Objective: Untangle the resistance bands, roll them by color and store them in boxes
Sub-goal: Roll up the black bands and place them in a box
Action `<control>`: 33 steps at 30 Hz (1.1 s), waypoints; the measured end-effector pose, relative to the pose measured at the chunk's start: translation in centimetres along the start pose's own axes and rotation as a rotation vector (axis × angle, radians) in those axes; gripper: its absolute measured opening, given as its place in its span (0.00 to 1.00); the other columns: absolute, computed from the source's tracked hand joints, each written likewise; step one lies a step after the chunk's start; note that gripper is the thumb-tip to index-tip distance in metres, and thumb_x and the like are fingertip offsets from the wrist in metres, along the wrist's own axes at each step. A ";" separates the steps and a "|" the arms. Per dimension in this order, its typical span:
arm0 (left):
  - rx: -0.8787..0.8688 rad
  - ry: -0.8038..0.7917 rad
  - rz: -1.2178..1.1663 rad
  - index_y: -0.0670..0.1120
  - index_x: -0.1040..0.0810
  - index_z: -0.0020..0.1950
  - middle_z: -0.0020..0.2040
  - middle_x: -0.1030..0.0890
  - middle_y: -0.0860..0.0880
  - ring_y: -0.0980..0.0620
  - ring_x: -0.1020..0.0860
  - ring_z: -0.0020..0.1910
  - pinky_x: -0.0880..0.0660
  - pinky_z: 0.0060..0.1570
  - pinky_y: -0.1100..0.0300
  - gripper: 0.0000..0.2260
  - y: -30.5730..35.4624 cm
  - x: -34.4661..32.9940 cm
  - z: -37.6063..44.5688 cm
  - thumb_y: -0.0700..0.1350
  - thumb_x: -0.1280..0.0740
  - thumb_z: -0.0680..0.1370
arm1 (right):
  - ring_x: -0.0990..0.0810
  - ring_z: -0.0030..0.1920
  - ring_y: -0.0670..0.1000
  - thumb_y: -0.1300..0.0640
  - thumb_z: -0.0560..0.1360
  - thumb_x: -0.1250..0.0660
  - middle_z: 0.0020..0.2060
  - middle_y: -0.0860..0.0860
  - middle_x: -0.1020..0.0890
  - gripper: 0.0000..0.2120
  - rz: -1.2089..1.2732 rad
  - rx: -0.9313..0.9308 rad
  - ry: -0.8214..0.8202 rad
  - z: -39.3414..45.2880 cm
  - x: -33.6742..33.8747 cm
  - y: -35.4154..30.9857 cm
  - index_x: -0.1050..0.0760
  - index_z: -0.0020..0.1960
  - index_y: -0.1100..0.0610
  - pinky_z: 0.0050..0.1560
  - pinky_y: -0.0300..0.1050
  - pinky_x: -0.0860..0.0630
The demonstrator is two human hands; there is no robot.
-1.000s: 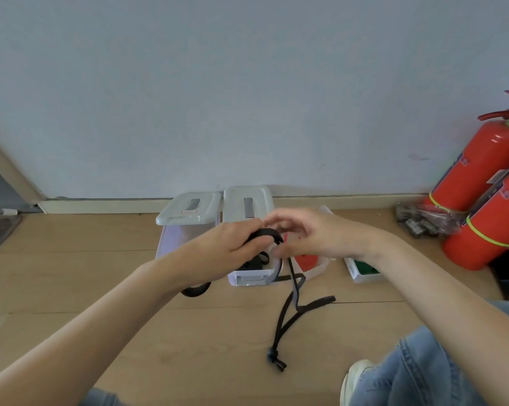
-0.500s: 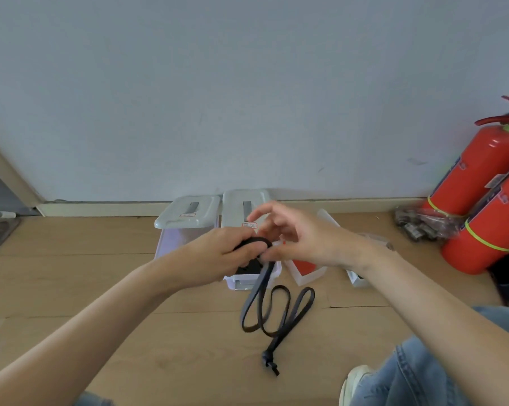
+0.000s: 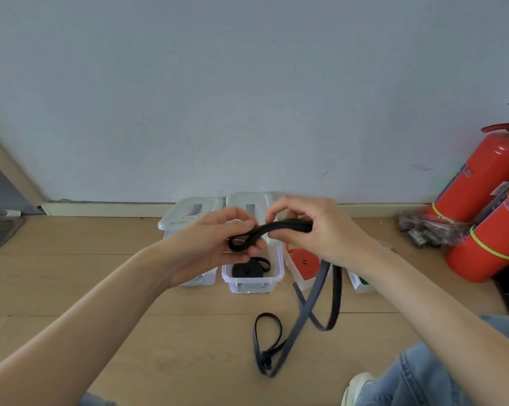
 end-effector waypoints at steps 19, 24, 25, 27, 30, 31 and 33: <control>0.053 0.043 -0.015 0.46 0.14 0.39 0.40 0.16 0.49 0.55 0.18 0.40 0.23 0.40 0.68 0.10 -0.5 1.3 0.0 0.47 0.27 0.61 | 0.25 0.35 0.45 0.57 0.76 0.34 0.39 0.45 0.22 0.06 -0.222 0.160 0.101 0.0 -0.6 -1.8 0.27 0.51 0.58 0.36 0.38 0.30; 0.100 0.175 -0.101 0.42 0.16 0.40 0.47 0.17 0.43 0.50 0.21 0.49 0.26 0.59 0.60 0.15 -1.1 3.5 0.1 0.47 0.26 0.57 | 0.27 0.34 0.42 0.48 0.67 0.25 0.37 0.45 0.23 0.19 -0.123 0.021 -0.014 0.2 -1.7 -0.5 0.31 0.52 0.47 0.33 0.35 0.31; 0.101 0.172 -0.115 0.42 0.16 0.40 0.47 0.17 0.44 0.52 0.20 0.47 0.22 0.52 0.63 0.14 -1.2 3.4 0.2 0.46 0.26 0.58 | 0.28 0.33 0.41 0.47 0.66 0.25 0.37 0.46 0.24 0.20 -0.124 0.016 0.000 0.2 -1.9 -0.5 0.31 0.51 0.47 0.33 0.33 0.32; 0.102 0.154 -0.123 0.42 0.15 0.40 0.44 0.15 0.46 0.56 0.18 0.41 0.22 0.39 0.68 0.11 -1.3 3.1 0.1 0.44 0.28 0.61 | 0.28 0.32 0.38 0.50 0.67 0.25 0.35 0.46 0.24 0.17 -0.082 0.027 0.043 0.2 -1.7 -0.7 0.29 0.50 0.50 0.34 0.31 0.33; 0.135 0.056 -0.062 0.41 0.17 0.46 0.45 0.15 0.47 0.56 0.17 0.42 0.23 0.41 0.69 0.12 -1.5 2.4 -0.2 0.43 0.28 0.64 | 0.23 0.36 0.41 0.55 0.69 0.26 0.35 0.46 0.20 0.11 -0.091 0.071 0.042 0.1 -0.9 -1.0 0.23 0.49 0.54 0.36 0.33 0.29; 0.150 0.013 -0.001 0.42 0.17 0.48 0.45 0.15 0.47 0.55 0.17 0.44 0.23 0.43 0.68 0.12 -1.5 2.0 -0.4 0.43 0.28 0.66 | 0.23 0.38 0.43 0.56 0.69 0.26 0.36 0.46 0.19 0.10 -0.108 0.078 0.026 0.0 -0.9 -1.0 0.21 0.48 0.55 0.38 0.34 0.28; 0.156 -0.045 0.236 0.46 0.16 0.46 0.44 0.15 0.49 0.57 0.18 0.45 0.24 0.45 0.69 0.07 -1.6 1.6 -0.7 0.42 0.28 0.69 | 0.22 0.40 0.44 0.57 0.69 0.26 0.37 0.47 0.18 0.09 -0.156 0.087 -0.027 -0.3 -1.4 -0.9 0.20 0.48 0.55 0.39 0.36 0.28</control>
Point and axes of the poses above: each hand's wrist, its own z-axis towards the middle knuckle, its own x-axis out of the back of the hand, y = z × x, the point moved 9 cm from there along z, towards the middle knuckle
